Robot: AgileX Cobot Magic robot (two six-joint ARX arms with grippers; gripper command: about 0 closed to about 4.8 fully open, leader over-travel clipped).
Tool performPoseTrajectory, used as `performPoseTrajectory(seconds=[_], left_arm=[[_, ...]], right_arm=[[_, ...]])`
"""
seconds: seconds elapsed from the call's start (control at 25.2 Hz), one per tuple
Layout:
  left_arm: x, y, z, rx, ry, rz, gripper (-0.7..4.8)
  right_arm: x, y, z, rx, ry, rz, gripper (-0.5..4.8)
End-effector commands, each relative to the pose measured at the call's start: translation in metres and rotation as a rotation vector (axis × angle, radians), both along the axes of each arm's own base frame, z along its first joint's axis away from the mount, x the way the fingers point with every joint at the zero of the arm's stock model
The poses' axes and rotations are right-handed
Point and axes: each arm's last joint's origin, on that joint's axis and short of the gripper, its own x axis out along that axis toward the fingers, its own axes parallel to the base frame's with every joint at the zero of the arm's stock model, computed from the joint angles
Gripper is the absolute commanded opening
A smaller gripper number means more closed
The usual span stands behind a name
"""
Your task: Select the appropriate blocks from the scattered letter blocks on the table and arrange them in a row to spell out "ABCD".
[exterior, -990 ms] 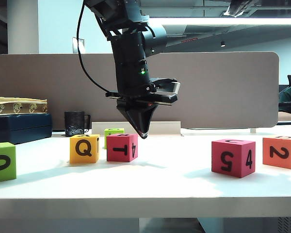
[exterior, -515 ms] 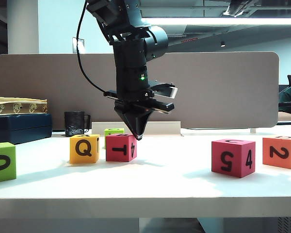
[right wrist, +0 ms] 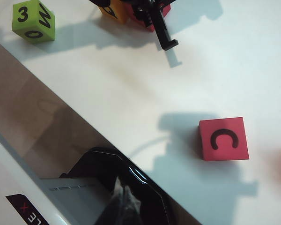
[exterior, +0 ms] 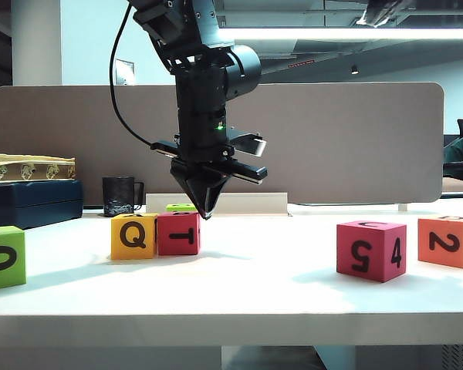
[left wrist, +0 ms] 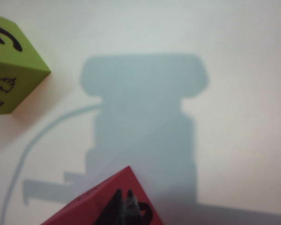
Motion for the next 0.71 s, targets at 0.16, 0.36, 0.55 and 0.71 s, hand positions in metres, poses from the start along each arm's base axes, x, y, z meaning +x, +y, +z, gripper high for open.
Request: performPoseTrajectory(seconds=[0.16,0.36,0.55,0.71], left_arm=[[0.002,-0.001,0.003,-0.038,-0.011,-0.006,-0.06],[0.004,-0.004,0.009,-0.075,-0.041,-0.058,-0.06],[0.014,0.012,0.010,-0.019,-0.078,-0.011,-0.06],[0.022,0.027,0.010,-0.009,-0.062,0.026,-0.06]], right_arm=[[0.000,0.000,0.002,0.005,-0.016,0.003,-0.01],[0.000,0.000,0.002,0.005,-0.018,0.003,-0.02],[0.000,0.000,0.002,0.003,-0.013,0.003,-0.01],[0.000,0.000,0.002,0.003,-0.013,0.003,-0.02]])
